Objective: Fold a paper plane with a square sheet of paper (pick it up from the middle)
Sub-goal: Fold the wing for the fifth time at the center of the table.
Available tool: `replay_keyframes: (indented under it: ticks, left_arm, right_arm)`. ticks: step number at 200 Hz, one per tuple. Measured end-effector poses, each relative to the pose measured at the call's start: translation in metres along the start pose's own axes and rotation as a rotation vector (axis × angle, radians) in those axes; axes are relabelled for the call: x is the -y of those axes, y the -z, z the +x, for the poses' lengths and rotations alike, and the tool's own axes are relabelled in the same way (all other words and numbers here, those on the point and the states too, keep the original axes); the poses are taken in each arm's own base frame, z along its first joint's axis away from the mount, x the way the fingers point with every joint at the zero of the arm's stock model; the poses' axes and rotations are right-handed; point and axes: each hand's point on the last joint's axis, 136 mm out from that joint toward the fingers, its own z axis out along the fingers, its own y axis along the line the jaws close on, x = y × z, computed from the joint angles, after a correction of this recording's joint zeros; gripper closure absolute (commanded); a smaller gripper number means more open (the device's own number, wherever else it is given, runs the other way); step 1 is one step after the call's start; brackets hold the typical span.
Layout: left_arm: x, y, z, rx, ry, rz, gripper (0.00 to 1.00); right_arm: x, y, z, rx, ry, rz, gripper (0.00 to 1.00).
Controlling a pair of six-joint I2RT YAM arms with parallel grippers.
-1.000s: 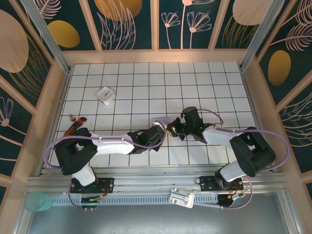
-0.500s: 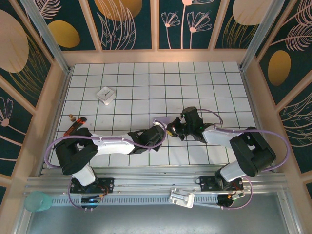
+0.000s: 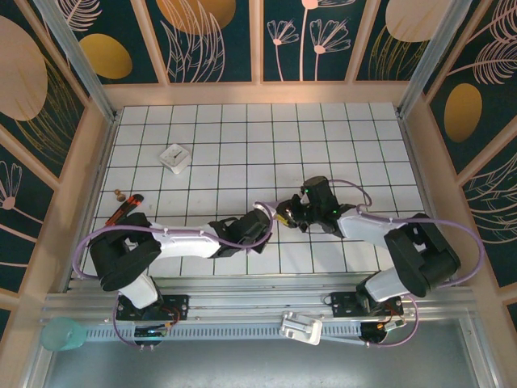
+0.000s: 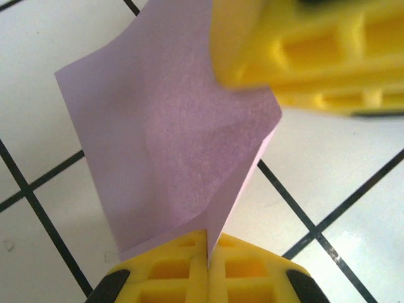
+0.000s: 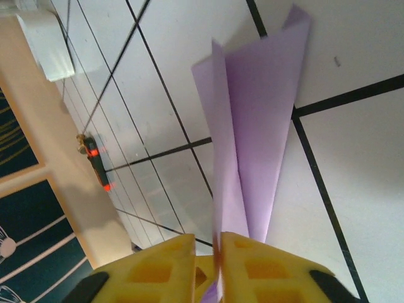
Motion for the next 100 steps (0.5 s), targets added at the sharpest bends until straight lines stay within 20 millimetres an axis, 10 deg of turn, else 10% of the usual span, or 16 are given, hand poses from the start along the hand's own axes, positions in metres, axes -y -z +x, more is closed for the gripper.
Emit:
replay_keyframes:
  ticks: [100]
  left_arm:
    - [0.006, 0.004, 0.003, 0.028, 0.229, 0.255, 1.00]
  right_arm:
    - [-0.002, 0.042, -0.042, 0.176, 0.189, 0.036, 0.70]
